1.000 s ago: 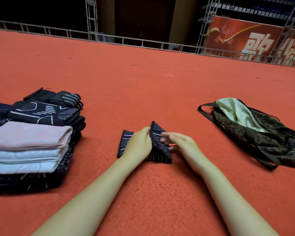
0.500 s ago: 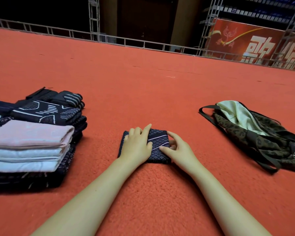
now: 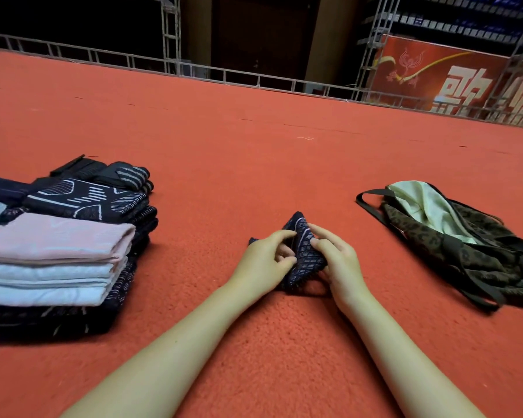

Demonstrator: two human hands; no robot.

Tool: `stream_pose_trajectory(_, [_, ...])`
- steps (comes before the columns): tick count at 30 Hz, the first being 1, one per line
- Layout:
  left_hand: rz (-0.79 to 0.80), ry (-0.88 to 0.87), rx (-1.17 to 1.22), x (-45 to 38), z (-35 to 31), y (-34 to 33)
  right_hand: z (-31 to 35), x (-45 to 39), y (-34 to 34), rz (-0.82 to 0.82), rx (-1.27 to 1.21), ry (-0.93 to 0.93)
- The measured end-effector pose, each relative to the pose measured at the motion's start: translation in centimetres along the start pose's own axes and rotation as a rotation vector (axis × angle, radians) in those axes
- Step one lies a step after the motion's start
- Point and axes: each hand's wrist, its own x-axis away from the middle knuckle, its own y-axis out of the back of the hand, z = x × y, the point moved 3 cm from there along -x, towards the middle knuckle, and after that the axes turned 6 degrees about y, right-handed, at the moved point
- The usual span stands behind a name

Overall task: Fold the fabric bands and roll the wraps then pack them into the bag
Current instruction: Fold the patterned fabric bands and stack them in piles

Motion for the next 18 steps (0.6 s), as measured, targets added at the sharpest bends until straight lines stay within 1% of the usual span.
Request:
stream_pose_trajectory(1, [-0.007,0.074,0.086,-0.2,0.2,0.1,0.0,0.1,-0.3,0.037,0.002,-0.002])
stream_pose_trajectory(4, [-0.048,0.340,0.449,-0.7,0.6,0.5,-0.3,0.3,-1.2,0.145,0.028,-0.002])
stream_pose_trajectory(5, [-0.065,0.398,0.529,-0.8,0.7,0.7,-0.3,0.5,-1.4,0.171,0.067,0.018])
stream_pose_trajectory(6, [-0.082,0.425,0.543,-0.8,0.6,1.0,-0.3,0.6,-1.5,0.195,0.140,0.060])
stream_pose_trajectory(8, [-0.133,0.401,0.388,-0.9,0.7,1.8,-0.3,1.0,-1.9,0.249,0.359,0.173])
stream_pose_trajectory(10, [-0.179,0.359,0.147,-1.1,1.3,2.7,-0.9,1.1,-2.1,0.294,0.547,0.238])
stream_pose_trajectory(11, [-0.187,0.354,-0.007,-1.2,1.8,3.1,-1.1,1.2,-2.2,0.305,0.587,0.236])
stream_pose_trajectory(13, [-0.156,0.383,-0.326,-1.2,2.7,3.5,-1.6,1.2,-2.3,0.313,0.632,0.190])
stream_pose_trajectory(14, [-0.128,0.405,-0.431,-1.1,3.1,3.5,-1.7,1.2,-2.4,0.305,0.655,0.160])
stream_pose_trajectory(16, [-0.092,0.408,-0.538,-0.7,3.3,3.2,-1.6,1.1,-2.6,0.261,0.614,0.077])
stream_pose_trajectory(18, [-0.100,0.366,-0.578,-0.3,3.0,3.0,-1.4,1.0,-2.7,0.213,0.545,-0.016])
